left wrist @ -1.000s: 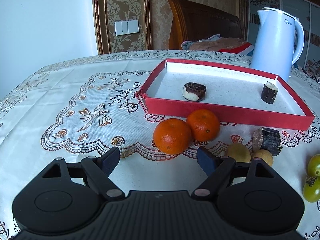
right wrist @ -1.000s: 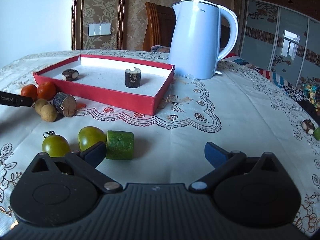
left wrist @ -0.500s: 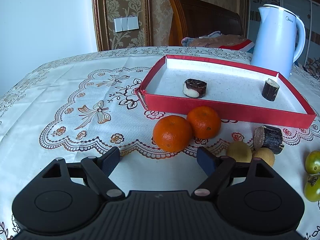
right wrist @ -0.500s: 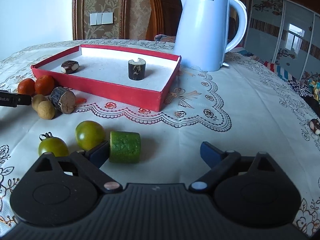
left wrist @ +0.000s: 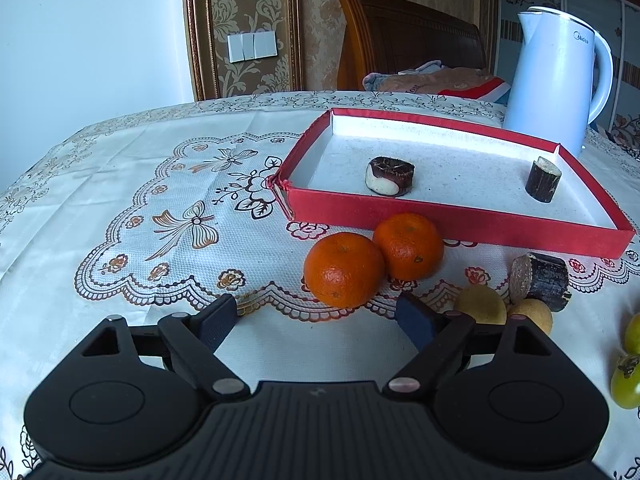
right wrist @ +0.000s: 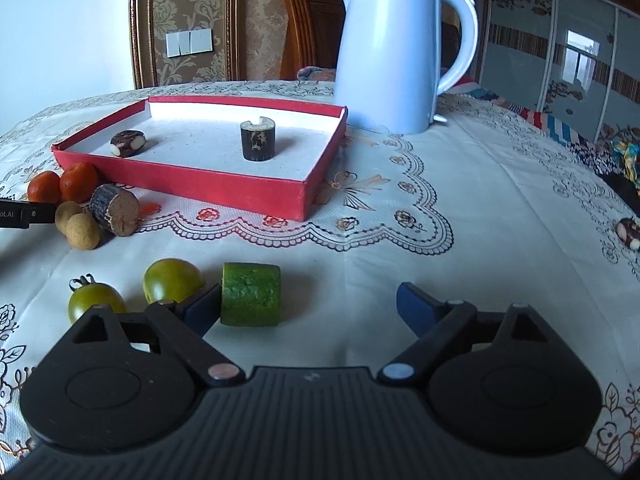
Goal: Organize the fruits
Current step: 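Move the right tool toward the green cucumber chunk while the left tool nears a tangerine, then grasp the cucumber chunk with the right tool while the left tool grasps the tangerine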
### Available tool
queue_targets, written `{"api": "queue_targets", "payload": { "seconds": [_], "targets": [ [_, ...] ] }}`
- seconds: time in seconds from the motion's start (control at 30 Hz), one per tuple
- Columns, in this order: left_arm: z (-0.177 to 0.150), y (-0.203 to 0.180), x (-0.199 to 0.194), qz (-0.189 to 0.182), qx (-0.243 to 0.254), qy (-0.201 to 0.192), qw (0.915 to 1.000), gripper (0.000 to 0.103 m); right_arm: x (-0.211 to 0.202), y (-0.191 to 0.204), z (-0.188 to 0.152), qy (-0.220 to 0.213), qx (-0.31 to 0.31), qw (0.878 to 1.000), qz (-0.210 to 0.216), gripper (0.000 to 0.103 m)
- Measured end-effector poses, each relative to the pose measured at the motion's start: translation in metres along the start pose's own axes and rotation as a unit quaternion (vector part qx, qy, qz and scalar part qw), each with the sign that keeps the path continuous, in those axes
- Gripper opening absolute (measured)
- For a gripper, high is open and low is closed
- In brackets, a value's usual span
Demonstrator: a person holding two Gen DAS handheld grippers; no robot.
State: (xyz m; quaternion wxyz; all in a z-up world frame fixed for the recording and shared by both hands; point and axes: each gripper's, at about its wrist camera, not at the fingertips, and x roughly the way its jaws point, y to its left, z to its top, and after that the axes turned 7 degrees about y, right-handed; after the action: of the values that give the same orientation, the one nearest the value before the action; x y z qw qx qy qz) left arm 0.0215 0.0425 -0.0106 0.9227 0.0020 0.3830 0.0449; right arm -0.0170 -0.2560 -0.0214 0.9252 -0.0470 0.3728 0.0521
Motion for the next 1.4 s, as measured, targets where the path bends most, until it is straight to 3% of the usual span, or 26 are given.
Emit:
{"api": "queue_targets", "payload": {
  "seconds": [0.4,0.5,0.63,0.67,0.73,0.77,1.2,1.4],
  "targets": [
    [0.005,0.004,0.002,-0.023,-0.002,-0.005,0.9997,0.089,0.002,-0.005,-0.001,0.008,0.014,1.0,0.004,0.101],
    [0.003,0.006,-0.003,-0.011,0.005,-0.018,0.9998,0.089,0.003,-0.006,-0.001,0.009,0.016,1.0,0.009,0.102],
    [0.007,0.007,-0.003,-0.017,0.013,-0.022,0.9995,0.071,0.003,-0.006,-0.001,0.009,0.017,1.0,0.011,0.103],
    [0.008,0.004,-0.001,-0.021,0.022,-0.019,0.9994,0.061,0.003,-0.006,-0.001,0.009,0.017,1.0,0.011,0.103],
    [0.008,-0.002,0.001,-0.02,0.042,-0.013,0.9988,0.052,0.003,-0.006,-0.001,0.009,0.017,1.0,0.011,0.103],
    [0.006,-0.004,-0.001,-0.023,0.049,-0.019,0.9984,0.04,0.003,-0.006,-0.001,0.008,0.018,1.0,0.012,0.103],
    [0.004,-0.003,-0.003,-0.024,0.044,-0.022,0.9985,0.04,0.002,-0.011,-0.002,0.0,0.032,0.999,0.023,0.103],
    [0.005,-0.003,0.0,-0.023,0.044,-0.018,0.9986,0.04,0.0,-0.004,-0.003,-0.003,0.015,1.0,0.013,0.095]
  ]
}}
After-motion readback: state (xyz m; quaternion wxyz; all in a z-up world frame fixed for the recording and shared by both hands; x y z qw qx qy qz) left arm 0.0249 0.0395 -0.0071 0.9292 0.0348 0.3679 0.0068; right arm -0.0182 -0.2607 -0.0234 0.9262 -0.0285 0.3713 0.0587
